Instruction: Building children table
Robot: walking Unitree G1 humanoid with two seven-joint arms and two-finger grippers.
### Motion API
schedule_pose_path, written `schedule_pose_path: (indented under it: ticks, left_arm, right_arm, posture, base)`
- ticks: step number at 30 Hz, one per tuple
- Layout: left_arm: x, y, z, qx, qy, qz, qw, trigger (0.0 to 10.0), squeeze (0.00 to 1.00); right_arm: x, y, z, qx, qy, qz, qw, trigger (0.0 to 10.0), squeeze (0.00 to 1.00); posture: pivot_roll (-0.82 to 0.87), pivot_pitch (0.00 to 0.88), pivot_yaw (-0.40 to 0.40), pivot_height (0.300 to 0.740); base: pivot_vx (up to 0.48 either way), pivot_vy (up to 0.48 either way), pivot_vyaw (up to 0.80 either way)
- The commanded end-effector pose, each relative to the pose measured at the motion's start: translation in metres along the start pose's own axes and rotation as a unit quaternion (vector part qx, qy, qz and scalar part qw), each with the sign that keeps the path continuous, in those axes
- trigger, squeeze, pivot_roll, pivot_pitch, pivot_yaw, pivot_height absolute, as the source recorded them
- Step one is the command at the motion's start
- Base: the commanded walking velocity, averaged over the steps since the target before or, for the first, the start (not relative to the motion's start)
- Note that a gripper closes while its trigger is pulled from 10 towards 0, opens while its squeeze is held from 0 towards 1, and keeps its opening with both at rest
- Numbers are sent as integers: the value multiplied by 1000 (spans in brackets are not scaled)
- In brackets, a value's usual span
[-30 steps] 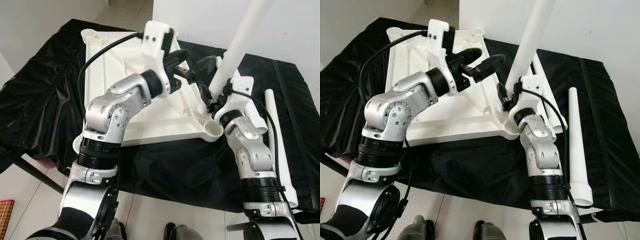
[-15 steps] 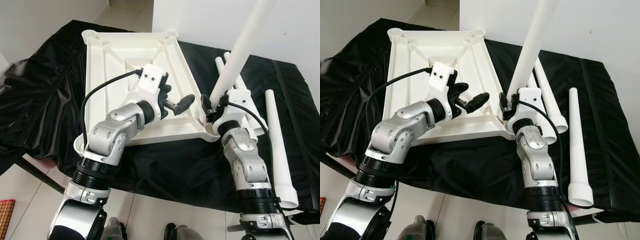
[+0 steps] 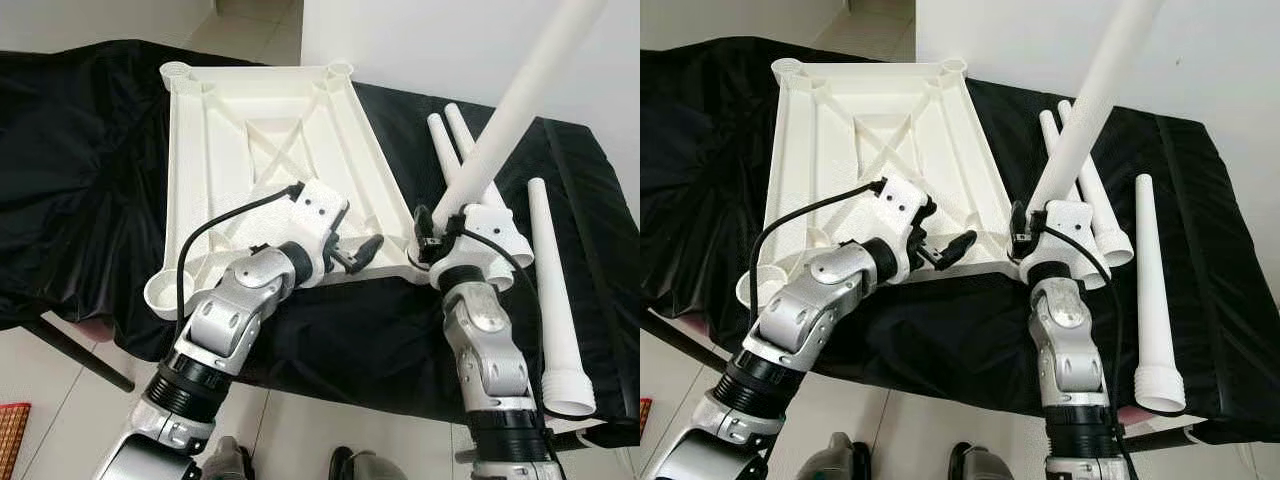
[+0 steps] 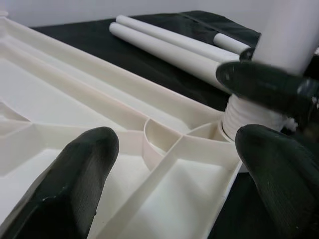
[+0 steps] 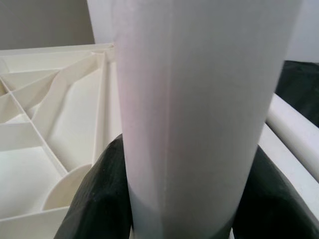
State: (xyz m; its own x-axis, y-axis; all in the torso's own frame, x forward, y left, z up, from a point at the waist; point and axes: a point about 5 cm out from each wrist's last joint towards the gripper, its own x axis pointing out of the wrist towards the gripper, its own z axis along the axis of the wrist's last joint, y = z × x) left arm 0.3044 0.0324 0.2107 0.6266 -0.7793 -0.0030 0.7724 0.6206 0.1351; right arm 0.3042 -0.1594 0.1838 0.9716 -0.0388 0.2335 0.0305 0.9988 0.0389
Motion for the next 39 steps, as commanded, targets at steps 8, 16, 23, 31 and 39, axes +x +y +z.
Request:
schedule_pose_path:
  ticks: [8,16,23,31,39]
  left_arm:
    - [-1,-4,2,5,-8,-6,1000,10000,0]
    - [-3,-6,3,5,-16,-2,1000,10000,0]
    - [-5,-6,4,4,-17,-2,1000,10000,0]
    - [-5,-4,6,5,-19,-1,1000,10000,0]
    - [-6,-5,8,7,-21,-2,1000,10000,0]
  right_arm:
    - [-7,-2,-13,-8,19,1,1000,10000,0]
    - [-10,-2,-20,-51,20,22,998,10000,0]
    - [-14,-4,-22,-69,12,38,997,10000,0]
    - [-16,-6,-25,-43,21,32,998,10000,0]
    - [-15,-18,-29,34,32,-28,999,10000,0]
  posture:
    - [46,165,-20,740]
    - [43,170,-26,740]
    - [44,165,-25,740]
    - [45,163,-22,740]
    - [48,153,-21,740]
  base:
    - [0,0,0]
    - [0,0,0]
    - [0,0,0]
    - [0,0,0]
    - [0,0,0]
